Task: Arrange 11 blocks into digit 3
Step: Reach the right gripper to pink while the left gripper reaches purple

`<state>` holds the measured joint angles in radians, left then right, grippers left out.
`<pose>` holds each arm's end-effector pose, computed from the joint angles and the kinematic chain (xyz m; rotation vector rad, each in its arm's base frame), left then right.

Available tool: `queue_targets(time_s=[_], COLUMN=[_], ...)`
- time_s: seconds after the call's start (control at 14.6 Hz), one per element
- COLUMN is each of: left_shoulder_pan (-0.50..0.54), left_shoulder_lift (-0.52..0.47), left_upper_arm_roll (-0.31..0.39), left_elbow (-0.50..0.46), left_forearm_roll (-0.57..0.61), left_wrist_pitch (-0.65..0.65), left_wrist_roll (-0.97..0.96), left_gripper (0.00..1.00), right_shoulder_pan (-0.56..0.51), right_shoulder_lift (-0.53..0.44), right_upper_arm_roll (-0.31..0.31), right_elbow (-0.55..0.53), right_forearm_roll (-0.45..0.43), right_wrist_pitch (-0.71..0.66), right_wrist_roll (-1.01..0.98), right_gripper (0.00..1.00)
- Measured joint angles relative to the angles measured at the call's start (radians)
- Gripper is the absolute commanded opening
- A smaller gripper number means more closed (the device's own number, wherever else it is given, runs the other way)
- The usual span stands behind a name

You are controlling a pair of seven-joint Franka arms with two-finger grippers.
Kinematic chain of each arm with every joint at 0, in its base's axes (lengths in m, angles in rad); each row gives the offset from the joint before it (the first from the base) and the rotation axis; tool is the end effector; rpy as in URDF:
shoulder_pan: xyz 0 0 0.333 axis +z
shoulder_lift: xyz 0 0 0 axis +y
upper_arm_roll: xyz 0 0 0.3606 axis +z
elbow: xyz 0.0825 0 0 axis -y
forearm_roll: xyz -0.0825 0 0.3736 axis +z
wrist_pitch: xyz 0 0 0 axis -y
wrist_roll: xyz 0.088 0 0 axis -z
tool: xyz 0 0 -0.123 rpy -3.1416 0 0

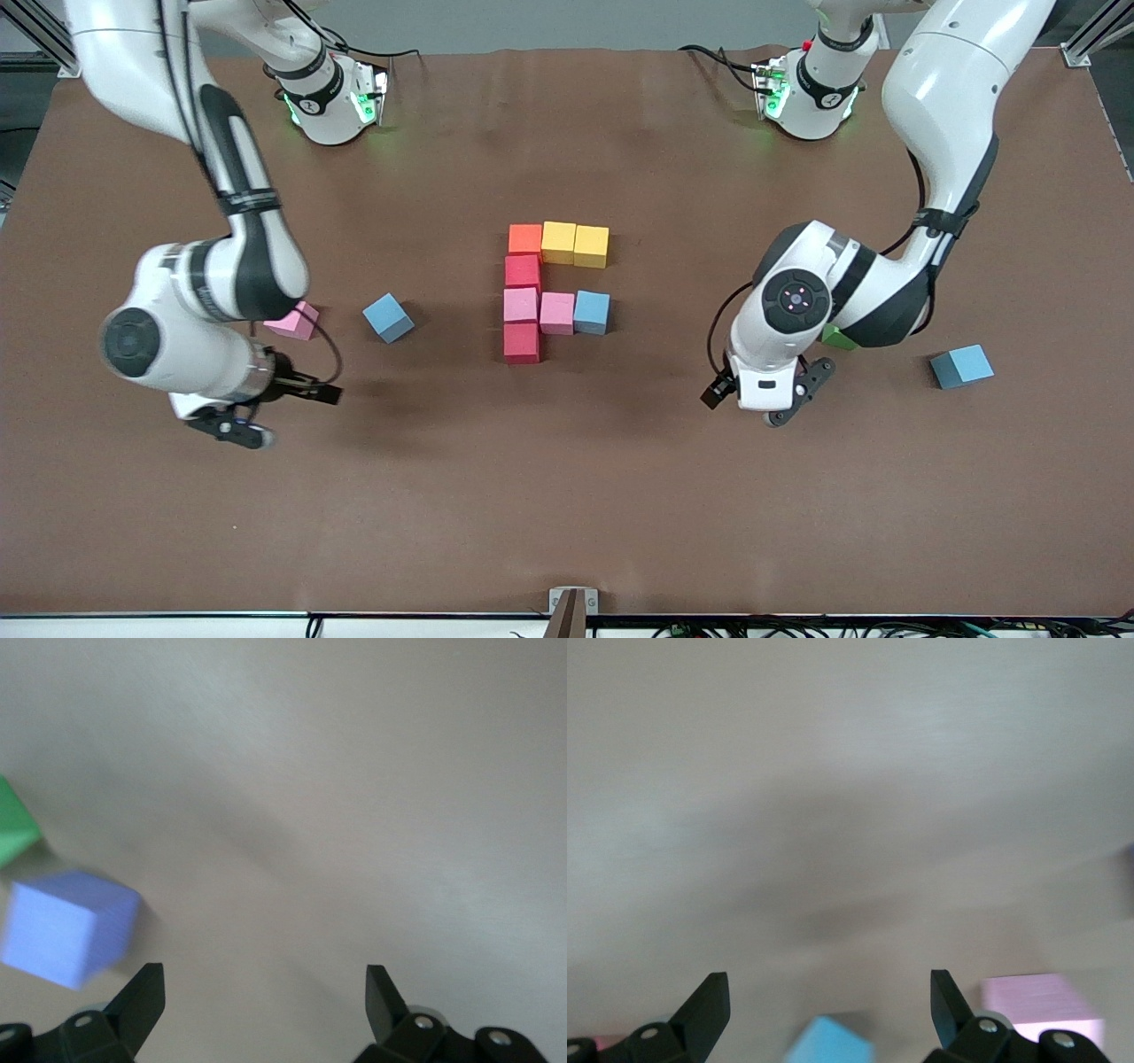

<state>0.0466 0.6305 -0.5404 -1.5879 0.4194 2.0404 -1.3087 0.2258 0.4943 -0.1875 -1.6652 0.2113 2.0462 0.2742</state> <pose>0.6516 -0.2493 0.3252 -2.8751 -1.0200 0.0059 0.6724 0.0563 0.3452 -3.0202 0.4953 0.1760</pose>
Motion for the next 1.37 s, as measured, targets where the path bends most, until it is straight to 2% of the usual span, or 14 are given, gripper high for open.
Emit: queue_targets(time_s=[0.14, 0.27, 0.55, 0.68, 0.96, 1.23, 1.37], left_shoulder_pan=[0.059, 0.132, 0.273, 0.303, 0.349, 0.360, 0.359], left_shoulder_lift=[-0.034, -0.096, -0.208, -0.221, -0.222, -0.217, -0.201], left_upper_arm_roll=[-0.003, -0.006, -0.025, -0.043, -0.049, -0.057, -0.071], left_elbow=[-0.055, -0.162, -0.433, -0.510, -0.624, -0.643, -0.646], left_forearm_roll=[0.004, 0.006, 0.006, 0.006, 0.006, 0.006, 0.006], left_wrist_pitch=[-0.007, 0.036, 0.249, 0.307, 0.491, 0.514, 0.515], left_wrist_roll=[0.076, 0.153, 0.254, 0.281, 0.365, 0.383, 0.383], left_gripper=[1.00, 1.00, 1.00, 1.00, 1.00, 1.00, 0.95], right_shoulder_pan=[-0.060, -0.081, -0.088, -0.088, -0.088, -0.088, -0.088], right_shoulder_lift=[-0.034, -0.072, -0.124, -0.132, -0.135, -0.136, -0.136], right_upper_arm_roll=[0.000, 0.002, 0.007, 0.011, 0.016, 0.023, 0.025], right_elbow=[-0.069, -0.141, -0.281, -0.344, -0.407, -0.453, -0.463], right_forearm_roll=[-0.023, -0.094, -0.140, -0.161, -0.188, -0.190, -0.191], right_wrist_pitch=[-0.001, -0.002, 0.038, 0.102, 0.155, 0.198, 0.207], right_wrist_roll=[-0.069, -0.087, -0.088, -0.088, -0.088, -0.088, -0.088], right_gripper=[1.00, 1.00, 1.00, 1.00, 1.00, 1.00, 1.00])
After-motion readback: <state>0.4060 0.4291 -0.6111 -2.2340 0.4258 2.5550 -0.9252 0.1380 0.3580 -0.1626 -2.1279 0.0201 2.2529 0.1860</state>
